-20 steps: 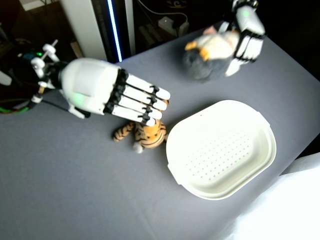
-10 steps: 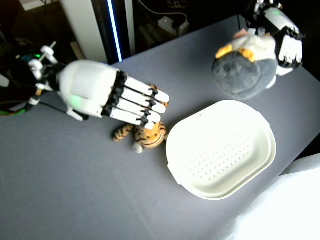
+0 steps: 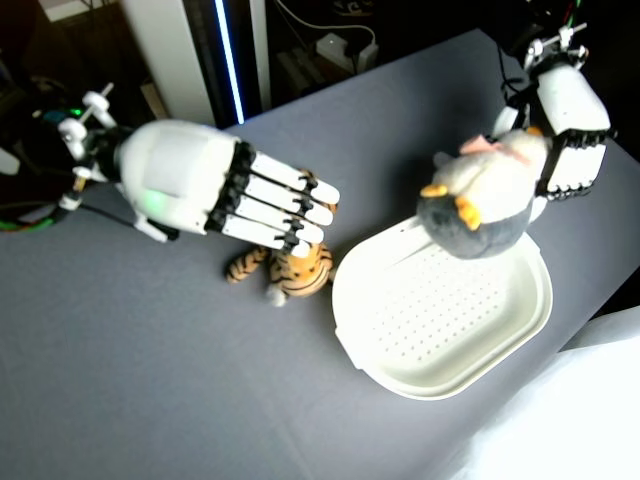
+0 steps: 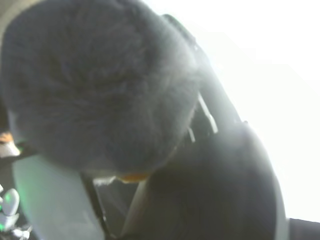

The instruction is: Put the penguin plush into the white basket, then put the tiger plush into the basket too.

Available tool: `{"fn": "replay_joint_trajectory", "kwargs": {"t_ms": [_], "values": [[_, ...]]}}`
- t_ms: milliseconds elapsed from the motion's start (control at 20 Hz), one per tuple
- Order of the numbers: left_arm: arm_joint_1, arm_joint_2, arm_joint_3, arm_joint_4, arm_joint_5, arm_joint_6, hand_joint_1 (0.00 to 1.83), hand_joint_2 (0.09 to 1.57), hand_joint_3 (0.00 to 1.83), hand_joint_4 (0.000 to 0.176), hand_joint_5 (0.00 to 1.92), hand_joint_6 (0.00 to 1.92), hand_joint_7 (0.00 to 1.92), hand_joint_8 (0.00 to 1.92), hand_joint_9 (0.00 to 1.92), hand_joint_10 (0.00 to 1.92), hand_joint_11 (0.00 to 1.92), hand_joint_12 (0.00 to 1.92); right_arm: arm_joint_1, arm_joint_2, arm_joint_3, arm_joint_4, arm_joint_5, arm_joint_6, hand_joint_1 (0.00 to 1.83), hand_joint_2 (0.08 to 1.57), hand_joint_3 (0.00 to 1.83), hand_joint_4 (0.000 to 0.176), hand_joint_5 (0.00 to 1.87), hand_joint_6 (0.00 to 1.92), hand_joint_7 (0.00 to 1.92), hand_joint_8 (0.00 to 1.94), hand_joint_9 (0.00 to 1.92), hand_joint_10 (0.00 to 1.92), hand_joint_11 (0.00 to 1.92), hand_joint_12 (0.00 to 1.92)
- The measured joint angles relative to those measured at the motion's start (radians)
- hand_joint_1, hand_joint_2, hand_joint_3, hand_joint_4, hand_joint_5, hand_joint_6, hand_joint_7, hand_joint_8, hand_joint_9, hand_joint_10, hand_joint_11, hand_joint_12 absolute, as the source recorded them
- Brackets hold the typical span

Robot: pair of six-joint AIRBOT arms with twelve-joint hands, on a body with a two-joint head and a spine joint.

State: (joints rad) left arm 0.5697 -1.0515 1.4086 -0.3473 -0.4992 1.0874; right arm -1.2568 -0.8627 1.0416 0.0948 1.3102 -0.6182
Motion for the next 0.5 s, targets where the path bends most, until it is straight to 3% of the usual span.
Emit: {"fn": "replay_joint_trajectory", "kwargs": {"t_ms": [100,250,300,350,400,450,500], "values": [[-0.030,-0.021,0.018,0.008,0.015,0.001,1.39,1.08,0.00,0.000,1.02,0.90,1.06,0.75,0.98,1.12,0.82,1.04,-0.002,0.000,0.000,-0.001,0.000,0.000,0.83,1.37,0.00,0.000,0.41,0.00,0.50,0.00,0.54,0.00,0.28,0.77],[-0.042,-0.031,0.023,0.010,0.045,0.025,1.37,1.09,0.00,0.000,1.02,0.85,1.03,0.83,0.95,1.19,0.74,1.17,-0.002,0.000,0.000,0.005,0.000,0.000,0.84,1.37,0.00,0.000,0.41,0.00,0.50,0.00,0.53,0.00,0.27,0.75],[-0.045,-0.030,0.023,0.006,0.057,0.044,1.25,1.10,0.01,0.000,1.01,0.89,0.97,1.01,0.86,0.77,0.65,1.21,-0.002,0.000,0.000,0.005,0.000,0.000,0.83,1.36,0.00,0.000,0.41,0.00,0.50,0.00,0.53,0.00,0.27,0.74],[-0.045,-0.030,0.023,0.003,0.057,0.054,1.18,1.10,0.00,0.000,1.00,0.93,0.83,0.46,0.75,0.43,0.39,1.18,-0.002,0.000,0.000,0.003,0.000,0.001,0.84,1.36,0.00,0.000,0.41,0.00,0.49,0.00,0.53,0.00,0.27,0.74],[-0.045,-0.028,0.021,-0.002,0.057,0.060,1.13,1.04,0.00,0.000,0.78,0.34,0.72,0.17,0.61,0.19,0.16,1.07,-0.002,0.000,0.000,0.000,0.000,0.004,0.84,1.36,0.00,0.000,0.42,0.00,0.50,0.00,0.54,0.01,0.28,0.74],[-0.044,-0.019,0.008,-0.009,0.058,0.065,1.12,1.01,0.00,0.000,0.73,0.10,0.66,0.05,0.55,0.08,0.06,1.01,-0.002,0.000,0.000,-0.001,0.000,0.005,0.84,1.36,0.00,0.000,0.42,0.00,0.50,0.00,0.54,0.01,0.29,0.74],[-0.043,-0.009,-0.006,-0.012,0.053,0.071,1.09,0.98,0.00,0.019,0.50,0.00,0.37,0.00,0.29,0.00,0.00,0.66,-0.002,0.000,0.000,0.001,0.000,0.007,0.85,1.36,0.00,0.000,0.42,0.00,0.50,0.00,0.54,0.01,0.30,0.74]]}}
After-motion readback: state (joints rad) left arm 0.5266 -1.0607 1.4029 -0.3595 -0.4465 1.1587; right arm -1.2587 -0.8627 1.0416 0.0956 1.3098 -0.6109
